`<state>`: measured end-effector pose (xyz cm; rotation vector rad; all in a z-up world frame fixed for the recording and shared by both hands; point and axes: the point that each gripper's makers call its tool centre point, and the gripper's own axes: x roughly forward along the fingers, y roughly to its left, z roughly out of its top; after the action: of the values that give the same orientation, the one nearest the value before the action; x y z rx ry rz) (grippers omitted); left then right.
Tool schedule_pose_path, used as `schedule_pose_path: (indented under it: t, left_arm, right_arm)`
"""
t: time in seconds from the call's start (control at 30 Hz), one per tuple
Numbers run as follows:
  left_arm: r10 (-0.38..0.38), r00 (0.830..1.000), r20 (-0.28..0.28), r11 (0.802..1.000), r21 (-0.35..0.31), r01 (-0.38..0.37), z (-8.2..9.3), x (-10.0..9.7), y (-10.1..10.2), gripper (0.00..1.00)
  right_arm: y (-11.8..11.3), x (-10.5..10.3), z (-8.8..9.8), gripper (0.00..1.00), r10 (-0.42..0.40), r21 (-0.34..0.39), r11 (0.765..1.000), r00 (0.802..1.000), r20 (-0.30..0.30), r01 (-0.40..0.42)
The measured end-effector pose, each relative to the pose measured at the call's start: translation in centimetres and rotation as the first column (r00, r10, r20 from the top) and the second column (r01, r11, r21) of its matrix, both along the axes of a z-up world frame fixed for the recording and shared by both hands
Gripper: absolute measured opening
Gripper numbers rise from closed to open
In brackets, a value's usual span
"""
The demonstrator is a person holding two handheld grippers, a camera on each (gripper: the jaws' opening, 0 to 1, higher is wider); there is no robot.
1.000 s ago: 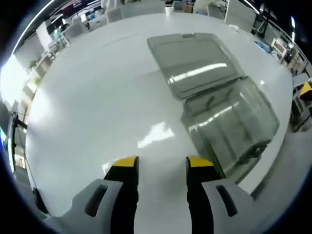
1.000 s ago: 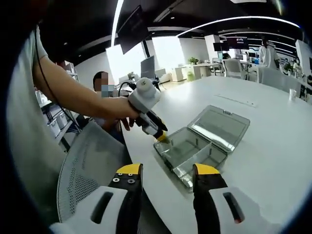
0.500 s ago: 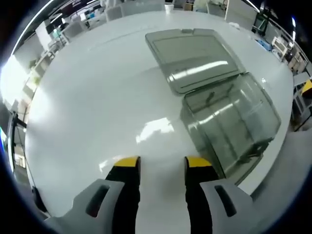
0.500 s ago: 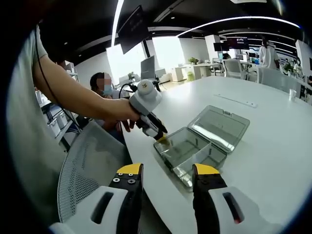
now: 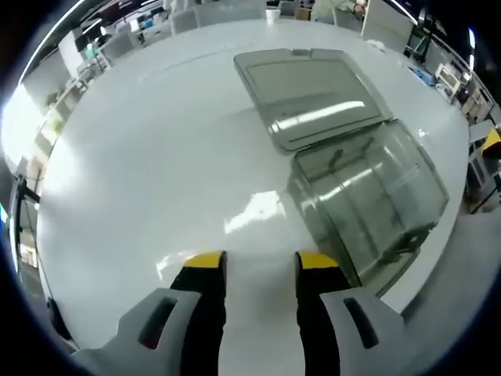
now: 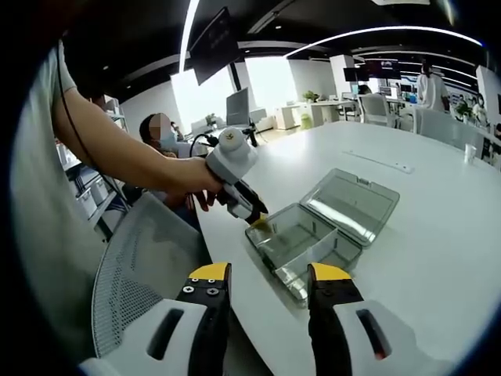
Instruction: Insert the divider into the dual guide fixture by aligning both edges with the guide slots and pushing it downward to the bottom, including one-sided entry, uneven engagement, binding, and posture correction.
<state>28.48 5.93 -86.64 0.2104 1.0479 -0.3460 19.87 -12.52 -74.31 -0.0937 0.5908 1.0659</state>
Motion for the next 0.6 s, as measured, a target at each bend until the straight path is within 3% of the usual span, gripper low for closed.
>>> schedule_pose_path:
  t: [0.6]
  left_arm:
    - [0.001,1.0,0.006,1.0,-0.026,-0.001,0.28,0.22,0.09,0.3]
  right_arm:
    - [0.39,0.29,-0.17,0.33,0.013,0.0,1.0,1.0,-0.002,-0.013]
